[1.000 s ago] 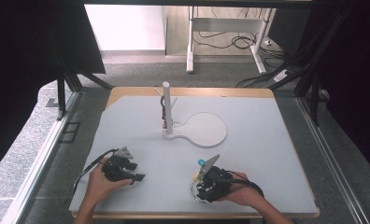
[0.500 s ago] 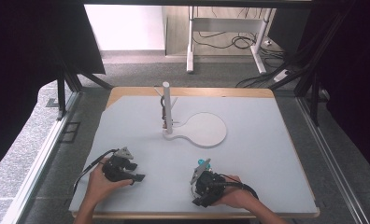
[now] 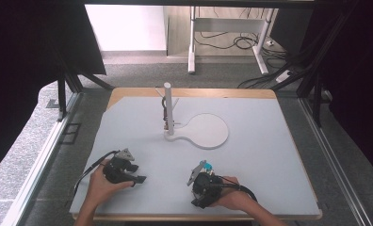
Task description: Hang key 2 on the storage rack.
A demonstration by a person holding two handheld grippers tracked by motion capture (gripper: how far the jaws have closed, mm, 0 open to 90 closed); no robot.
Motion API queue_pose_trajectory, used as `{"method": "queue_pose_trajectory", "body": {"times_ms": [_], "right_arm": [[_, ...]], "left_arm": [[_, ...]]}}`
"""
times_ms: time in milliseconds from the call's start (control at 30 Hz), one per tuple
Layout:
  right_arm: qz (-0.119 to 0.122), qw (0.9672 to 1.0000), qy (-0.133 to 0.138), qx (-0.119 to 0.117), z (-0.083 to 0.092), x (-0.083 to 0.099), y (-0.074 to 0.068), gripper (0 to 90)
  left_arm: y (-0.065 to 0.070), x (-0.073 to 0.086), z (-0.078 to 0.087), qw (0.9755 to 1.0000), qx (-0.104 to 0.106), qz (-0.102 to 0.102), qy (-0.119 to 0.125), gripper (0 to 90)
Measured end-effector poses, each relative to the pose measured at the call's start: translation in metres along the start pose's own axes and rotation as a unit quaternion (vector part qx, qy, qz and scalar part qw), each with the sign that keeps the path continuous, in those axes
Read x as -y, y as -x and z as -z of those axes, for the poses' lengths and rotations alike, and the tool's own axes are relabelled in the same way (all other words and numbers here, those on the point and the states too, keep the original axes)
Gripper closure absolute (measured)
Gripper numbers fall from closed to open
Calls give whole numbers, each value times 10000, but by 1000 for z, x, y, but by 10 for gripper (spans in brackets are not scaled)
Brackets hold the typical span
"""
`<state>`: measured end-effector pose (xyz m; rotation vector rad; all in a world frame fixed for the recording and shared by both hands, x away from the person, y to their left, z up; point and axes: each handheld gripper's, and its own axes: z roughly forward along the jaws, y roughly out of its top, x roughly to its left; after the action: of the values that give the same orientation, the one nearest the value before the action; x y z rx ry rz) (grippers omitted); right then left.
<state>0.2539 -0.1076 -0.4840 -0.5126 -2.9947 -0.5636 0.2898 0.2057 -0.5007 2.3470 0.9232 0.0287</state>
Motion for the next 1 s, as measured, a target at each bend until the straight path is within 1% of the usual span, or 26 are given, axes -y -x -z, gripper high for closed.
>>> {"method": "queue_pose_trajectory", "body": {"times_ms": [167, 267, 300, 400, 500, 633, 667, 733, 767, 800, 833, 867, 900, 967, 1000], "right_arm": [[25, 9999, -52, 104, 0, -2, -1, 633], [89, 9998, -78, 172, 0, -2, -2, 659], [112, 9996, -69, 234, 0, -2, -2, 683], [110, 9996, -71, 261, 0, -2, -2, 698], [125, 9993, -79, 341, -1, -2, -3, 726], [103, 9992, -109, 376, -1, -3, -3, 737], [40, 9992, -117, 378, -1, -4, -4, 748], [46, 9992, -134, 383, -1, -4, -3, 755], [-48, 9992, -146, 366, -1, -4, -1, 782], [-48, 9992, -146, 366, -1, -4, -1, 782], [-96, 9992, -138, 356, -1, -4, 0, 795], [-127, 9992, -155, 335, 0, -5, 1, 806], [-224, 9992, -175, 295, 0, -5, 3, 824], [-246, 9992, -188, 269, 0, -6, 5, 832], [-335, 9990, -200, 213, 0, -6, 7, 849]], "left_arm": [[0, 0, 0, 10000, 4, 1, 4, 402], [0, 0, 0, 10000, 9, 0, 10, 401], [0, 0, 0, 10000, 9, -3, 10, 401], [0, 0, 0, 10000, 9, -4, 13, 400], [0, 0, 0, 10000, 14, -2, 17, 399], [0, 0, -1, 10000, 15, -5, 23, 397], [-1, 0, -1, 10000, 18, -7, 25, 396], [-1, 0, -1, 10000, 19, -6, 26, 396], [-1, 0, -1, 10000, 19, -8, 28, 395], [-1, 0, -1, 10000, 21, -7, 29, 395], [-1, 0, -1, 10000, 24, -11, 28, 395], [-1, 0, -1, 10000, 31, -10, 33, 395], [-1, 1, -1, 10000, 32, -9, 34, 394], [-1, 1, -1, 10000, 32, -9, 35, 394], [-1, 1, -1, 10000, 29, -3, 39, 393]]}}
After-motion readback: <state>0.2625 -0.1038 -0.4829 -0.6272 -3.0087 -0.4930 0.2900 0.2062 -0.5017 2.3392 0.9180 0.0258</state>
